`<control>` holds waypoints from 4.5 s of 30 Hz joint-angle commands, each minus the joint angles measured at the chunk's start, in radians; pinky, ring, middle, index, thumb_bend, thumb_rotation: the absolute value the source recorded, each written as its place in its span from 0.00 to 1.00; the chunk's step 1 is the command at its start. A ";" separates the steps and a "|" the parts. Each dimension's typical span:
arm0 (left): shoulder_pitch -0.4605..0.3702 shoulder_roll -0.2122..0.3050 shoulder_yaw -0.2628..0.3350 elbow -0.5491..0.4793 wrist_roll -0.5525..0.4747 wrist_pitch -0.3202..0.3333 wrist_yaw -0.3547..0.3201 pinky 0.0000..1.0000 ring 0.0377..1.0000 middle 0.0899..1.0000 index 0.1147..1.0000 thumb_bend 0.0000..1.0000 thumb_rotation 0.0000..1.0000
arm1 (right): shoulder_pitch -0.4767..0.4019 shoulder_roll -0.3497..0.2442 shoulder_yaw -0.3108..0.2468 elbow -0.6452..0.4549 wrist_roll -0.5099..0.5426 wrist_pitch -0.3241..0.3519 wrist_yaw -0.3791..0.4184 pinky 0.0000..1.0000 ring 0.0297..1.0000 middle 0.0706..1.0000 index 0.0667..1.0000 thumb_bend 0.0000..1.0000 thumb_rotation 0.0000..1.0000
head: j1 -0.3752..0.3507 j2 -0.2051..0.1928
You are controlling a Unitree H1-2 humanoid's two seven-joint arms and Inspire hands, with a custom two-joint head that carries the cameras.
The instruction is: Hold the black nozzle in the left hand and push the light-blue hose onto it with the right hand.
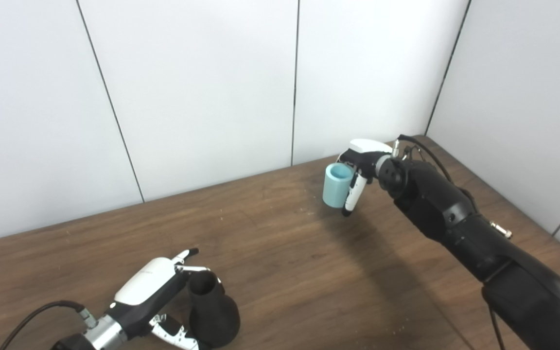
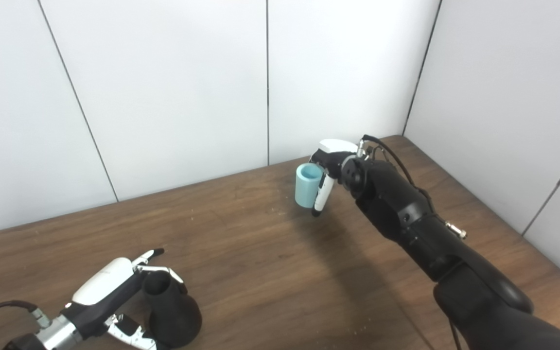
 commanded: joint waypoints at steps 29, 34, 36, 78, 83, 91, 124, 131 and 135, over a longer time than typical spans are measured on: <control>0.057 0.075 -0.030 0.068 0.087 0.089 -0.111 1.00 0.55 0.39 0.43 0.53 0.00 | -0.101 -0.010 0.004 -0.052 -0.017 -0.023 -0.011 0.52 0.61 0.67 0.74 0.91 0.14 | 0.006 0.013; 0.057 0.082 -0.026 0.068 0.083 0.086 -0.114 1.00 0.55 0.39 0.43 0.53 0.00 | -0.091 -0.012 0.006 -0.038 -0.016 -0.040 -0.019 0.52 0.61 0.64 0.67 0.89 0.07 | 0.004 0.018; 0.058 0.084 -0.025 0.066 0.083 0.085 -0.113 1.00 0.55 0.39 0.43 0.53 0.00 | -0.088 -0.015 0.007 -0.034 -0.019 -0.044 -0.022 0.51 0.57 0.58 0.62 0.85 0.02 | 0.003 0.019; 0.001 0.018 -0.039 0.072 0.104 0.126 -0.124 1.00 0.54 0.40 0.43 0.53 0.00 | -0.135 0.035 -0.039 -0.384 0.045 -0.062 0.020 0.36 0.44 0.44 0.41 0.50 0.00 | 0.124 0.053; -0.020 -0.005 -0.052 0.060 0.117 0.178 -0.142 1.00 0.54 0.39 0.44 0.52 0.00 | -0.173 0.048 -0.042 -0.487 0.101 -0.049 0.110 0.37 0.46 0.43 0.41 0.50 0.00 | 0.177 0.062; -0.045 -0.032 -0.073 0.044 0.164 0.217 -0.153 1.00 0.55 0.43 0.42 0.53 0.00 | -0.214 0.068 -0.046 -0.628 0.171 -0.021 0.210 0.39 0.46 0.43 0.41 0.50 0.00 | 0.281 0.085; -0.109 -0.089 -0.113 0.035 0.185 0.338 -0.185 1.00 0.58 0.46 0.40 0.52 0.00 | -0.189 0.065 -0.074 -0.834 0.433 -0.114 0.338 0.35 0.43 0.45 0.45 0.50 0.00 | 0.464 0.155; -0.108 -0.088 -0.114 0.028 0.186 0.344 -0.191 1.00 0.58 0.46 0.40 0.52 0.00 | -0.173 0.055 -0.040 -0.853 0.400 -0.071 0.359 0.39 0.42 0.45 0.44 0.50 0.00 | 0.467 0.161; -0.105 -0.088 -0.116 0.018 0.188 0.352 -0.192 1.00 0.58 0.46 0.40 0.52 0.00 | -0.176 0.052 -0.025 -0.856 0.382 -0.052 0.366 0.39 0.42 0.45 0.44 0.50 0.00 | 0.467 0.163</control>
